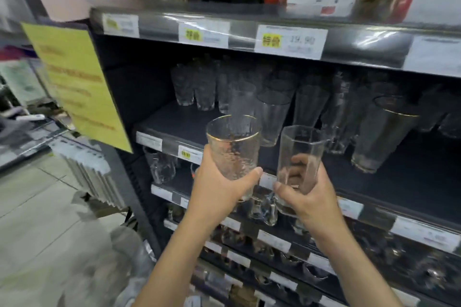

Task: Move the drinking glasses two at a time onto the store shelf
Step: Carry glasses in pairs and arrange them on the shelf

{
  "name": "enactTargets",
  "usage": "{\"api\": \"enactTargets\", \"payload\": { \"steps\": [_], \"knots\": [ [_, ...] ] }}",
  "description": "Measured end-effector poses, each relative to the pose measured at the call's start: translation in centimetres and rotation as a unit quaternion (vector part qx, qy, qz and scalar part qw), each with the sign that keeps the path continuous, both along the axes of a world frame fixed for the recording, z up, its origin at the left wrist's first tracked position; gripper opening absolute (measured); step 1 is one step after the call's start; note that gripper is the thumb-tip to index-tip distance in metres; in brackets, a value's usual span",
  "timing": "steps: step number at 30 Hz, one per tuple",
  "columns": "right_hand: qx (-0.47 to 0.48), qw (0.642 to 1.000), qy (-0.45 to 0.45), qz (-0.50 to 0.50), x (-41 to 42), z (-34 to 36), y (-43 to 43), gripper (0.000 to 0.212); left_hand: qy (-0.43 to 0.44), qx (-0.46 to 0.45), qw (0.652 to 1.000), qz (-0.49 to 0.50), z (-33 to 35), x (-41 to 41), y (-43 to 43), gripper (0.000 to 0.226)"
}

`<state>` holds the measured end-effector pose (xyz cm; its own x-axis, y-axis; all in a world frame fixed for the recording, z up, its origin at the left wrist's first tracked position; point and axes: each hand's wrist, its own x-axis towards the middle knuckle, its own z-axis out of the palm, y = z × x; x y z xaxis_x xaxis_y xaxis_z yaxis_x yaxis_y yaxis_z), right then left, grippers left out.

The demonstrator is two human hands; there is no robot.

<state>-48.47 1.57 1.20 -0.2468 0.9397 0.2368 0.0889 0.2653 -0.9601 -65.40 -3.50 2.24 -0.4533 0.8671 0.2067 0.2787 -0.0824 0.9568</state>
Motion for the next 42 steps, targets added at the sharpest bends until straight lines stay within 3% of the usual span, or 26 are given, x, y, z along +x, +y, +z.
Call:
{"api": "enactTargets", "payload": {
  "steps": [12, 17, 21, 28, 42],
  "knots": [
    [0.011, 0.998, -0.021, -0.053, -15.7, -0.8, 0.4, 0.047, 0.016, -0.018, 0.999, -0.028, -0.8, -17.0, 0.7, 0.071],
    [-0.006, 0.995, -0.025, -0.099, -20.7, 0.3, 1.5, 0.047, 0.009, -0.014, 0.999, -0.042, -0.7, -21.4, 1.0, 0.064],
    [0.013, 0.983, -0.098, -0.155, -23.6, 1.8, 3.7, 0.035, 0.0, -0.009, 0.998, -0.057, -0.6, -23.2, 1.5, 0.061],
    [-0.026, 0.959, -0.176, -0.222, -27.0, 1.6, 9.4, 0.051, 0.003, -0.015, 0.995, -0.096, -1.1, -25.3, 2.4, 0.063],
    [-0.007, 0.937, -0.187, -0.295, -28.3, -0.1, 14.1, 0.059, 0.007, -0.016, 0.991, -0.133, -2.2, -26.5, 4.0, 0.065]
  ]
}}
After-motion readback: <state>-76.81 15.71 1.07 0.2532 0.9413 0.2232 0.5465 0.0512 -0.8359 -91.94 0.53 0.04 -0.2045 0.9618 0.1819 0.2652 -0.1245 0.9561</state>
